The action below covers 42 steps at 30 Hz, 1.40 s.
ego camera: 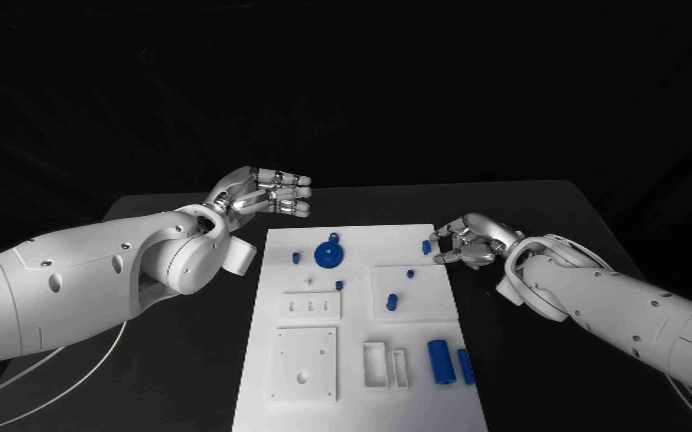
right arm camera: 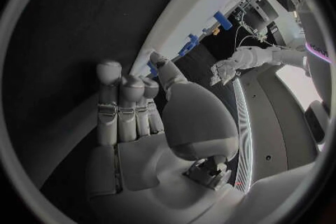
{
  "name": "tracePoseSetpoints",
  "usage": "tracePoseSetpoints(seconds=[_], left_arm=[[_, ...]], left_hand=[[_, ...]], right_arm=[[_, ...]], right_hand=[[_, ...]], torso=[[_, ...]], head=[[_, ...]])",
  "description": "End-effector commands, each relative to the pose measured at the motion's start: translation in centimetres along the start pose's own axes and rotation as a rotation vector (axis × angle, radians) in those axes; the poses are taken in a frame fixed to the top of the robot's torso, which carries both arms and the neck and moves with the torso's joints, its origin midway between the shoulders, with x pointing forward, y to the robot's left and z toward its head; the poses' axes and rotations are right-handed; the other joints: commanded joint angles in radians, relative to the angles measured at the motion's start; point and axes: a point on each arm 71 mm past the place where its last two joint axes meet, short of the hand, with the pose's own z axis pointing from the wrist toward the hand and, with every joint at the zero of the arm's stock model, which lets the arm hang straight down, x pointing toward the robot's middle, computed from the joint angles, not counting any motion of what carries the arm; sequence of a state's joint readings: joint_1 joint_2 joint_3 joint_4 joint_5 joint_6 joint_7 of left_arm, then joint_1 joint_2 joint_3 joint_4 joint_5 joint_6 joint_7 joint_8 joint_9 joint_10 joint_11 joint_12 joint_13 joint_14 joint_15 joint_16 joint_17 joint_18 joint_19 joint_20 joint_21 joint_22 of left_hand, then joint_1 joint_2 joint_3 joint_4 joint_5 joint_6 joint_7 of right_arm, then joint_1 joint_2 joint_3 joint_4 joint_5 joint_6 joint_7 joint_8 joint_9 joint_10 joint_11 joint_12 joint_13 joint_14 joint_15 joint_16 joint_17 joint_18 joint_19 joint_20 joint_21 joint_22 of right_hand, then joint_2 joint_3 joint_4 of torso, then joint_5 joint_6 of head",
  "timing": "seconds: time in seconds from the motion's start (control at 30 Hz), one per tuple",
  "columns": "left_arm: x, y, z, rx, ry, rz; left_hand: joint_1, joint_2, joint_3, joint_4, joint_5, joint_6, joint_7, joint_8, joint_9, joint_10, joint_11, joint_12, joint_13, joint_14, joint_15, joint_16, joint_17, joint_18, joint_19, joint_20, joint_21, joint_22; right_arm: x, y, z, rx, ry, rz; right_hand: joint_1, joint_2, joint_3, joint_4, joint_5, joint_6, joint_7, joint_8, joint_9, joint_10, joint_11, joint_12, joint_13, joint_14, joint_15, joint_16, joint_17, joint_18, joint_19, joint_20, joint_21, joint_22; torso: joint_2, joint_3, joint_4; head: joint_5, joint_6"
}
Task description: Assemble the parts on the task board
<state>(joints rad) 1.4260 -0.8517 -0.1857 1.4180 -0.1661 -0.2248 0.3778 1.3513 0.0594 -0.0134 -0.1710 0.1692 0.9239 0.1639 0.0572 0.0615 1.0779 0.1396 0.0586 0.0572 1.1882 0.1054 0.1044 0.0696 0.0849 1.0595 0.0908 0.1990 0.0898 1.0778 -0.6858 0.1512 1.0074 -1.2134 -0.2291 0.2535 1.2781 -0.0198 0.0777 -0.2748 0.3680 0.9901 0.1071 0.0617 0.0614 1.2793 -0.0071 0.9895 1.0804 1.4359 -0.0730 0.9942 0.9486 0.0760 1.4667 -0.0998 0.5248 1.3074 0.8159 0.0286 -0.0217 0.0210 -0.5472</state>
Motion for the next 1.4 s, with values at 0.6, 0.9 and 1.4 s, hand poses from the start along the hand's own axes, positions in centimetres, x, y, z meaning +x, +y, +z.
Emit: tracePoseSetpoints(seconds=[0.6,0.9,1.4], left_arm=[[0.2,-0.1,-0.1,0.004,0.023,0.021],[0.3,0.0,0.0,-0.004,0.021,0.029],[0.3,0.0,0.0,-0.009,0.019,0.033]], left_hand=[[0.003,0.017,0.005,-0.010,-0.002,0.048,-0.004,0.006,0.006,0.005,-0.001,0.003,0.001,0.001,-0.002,0.007,-0.001,-0.009,-0.008,-0.005,0.013,0.006],[0.006,0.020,0.008,-0.012,-0.002,0.047,-0.004,0.006,0.006,0.004,-0.001,0.003,0.001,0.003,-0.003,0.008,-0.001,-0.009,-0.010,-0.006,0.018,0.009],[0.006,0.022,0.009,-0.013,0.001,0.048,-0.004,0.006,0.006,0.005,-0.001,0.003,0.001,0.003,-0.003,0.008,-0.001,-0.009,-0.012,-0.007,0.023,0.011]], right_arm=[[0.4,0.5,0.4,-0.021,0.006,0.015],[0.8,0.7,0.7,-0.023,0.013,0.019],[1.2,0.9,0.9,-0.025,0.022,0.025]], right_hand=[[-0.011,0.023,0.008,0.007,-0.026,0.001,0.005,-0.001,0.000,0.003,0.002,0.006,0.002,0.001,-0.004,0.007,0.007,0.001,0.043,0.001,0.010,0.062],[-0.015,0.028,0.011,0.008,-0.038,0.014,0.009,0.000,0.001,0.002,0.005,0.008,0.003,0.002,-0.002,0.010,0.011,0.003,0.043,0.003,0.013,0.063],[-0.013,0.040,0.019,0.007,-0.062,0.030,0.005,0.000,0.001,0.003,0.003,0.012,0.005,0.002,-0.002,0.013,0.015,0.004,0.044,0.004,0.019,0.063]], torso=[[0.000,-0.0003,-0.0004],[0.001,-0.0002,0.0010],[0.003,-0.0009,-0.0001]], head=[[0.018,-0.010],[0.022,-0.013],[0.026,-0.017]])
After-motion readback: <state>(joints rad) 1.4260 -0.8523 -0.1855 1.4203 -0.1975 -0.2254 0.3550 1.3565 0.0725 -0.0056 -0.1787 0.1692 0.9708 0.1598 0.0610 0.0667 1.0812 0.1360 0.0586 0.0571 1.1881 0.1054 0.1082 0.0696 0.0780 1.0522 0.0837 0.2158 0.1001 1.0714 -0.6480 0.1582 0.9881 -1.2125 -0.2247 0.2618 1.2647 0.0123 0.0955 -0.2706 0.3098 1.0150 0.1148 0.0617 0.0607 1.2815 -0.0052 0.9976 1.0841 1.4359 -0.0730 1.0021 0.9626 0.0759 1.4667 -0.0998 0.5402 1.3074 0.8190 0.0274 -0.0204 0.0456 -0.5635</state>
